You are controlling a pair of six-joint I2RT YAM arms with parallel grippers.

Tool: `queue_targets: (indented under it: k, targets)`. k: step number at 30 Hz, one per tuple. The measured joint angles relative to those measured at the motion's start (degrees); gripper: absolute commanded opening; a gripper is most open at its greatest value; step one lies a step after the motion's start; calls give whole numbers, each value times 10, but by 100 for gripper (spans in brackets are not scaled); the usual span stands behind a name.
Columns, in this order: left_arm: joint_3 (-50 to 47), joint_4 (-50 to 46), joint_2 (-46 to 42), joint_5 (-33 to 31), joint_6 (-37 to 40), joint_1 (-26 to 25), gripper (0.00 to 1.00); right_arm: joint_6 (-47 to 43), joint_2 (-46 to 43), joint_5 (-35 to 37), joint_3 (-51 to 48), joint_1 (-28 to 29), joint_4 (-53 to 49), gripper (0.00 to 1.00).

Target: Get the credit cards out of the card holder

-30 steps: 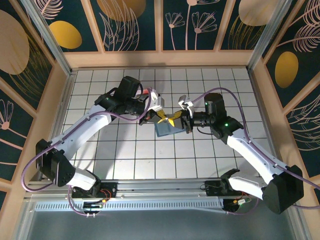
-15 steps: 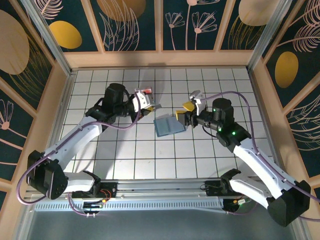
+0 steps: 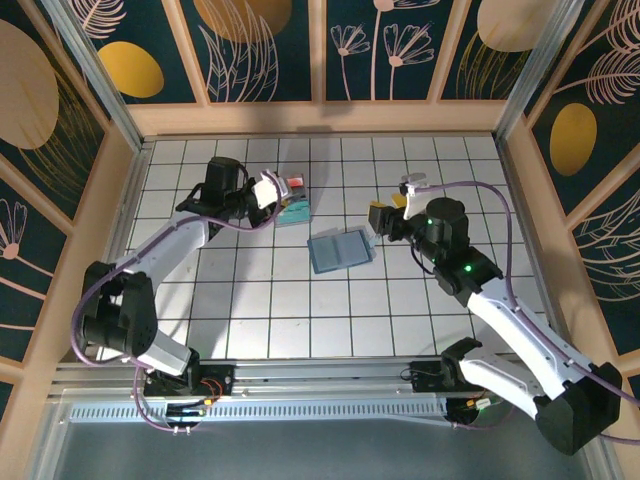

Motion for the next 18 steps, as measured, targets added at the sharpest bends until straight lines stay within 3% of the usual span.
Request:
queue_targets:
  k: [7, 18]
  targets:
    - [81, -19, 102, 8, 43, 28, 0, 28, 9, 34, 0, 0, 0, 63]
    - [136, -58, 178, 20, 108, 35, 0, 43, 11, 61, 16, 0, -3, 77]
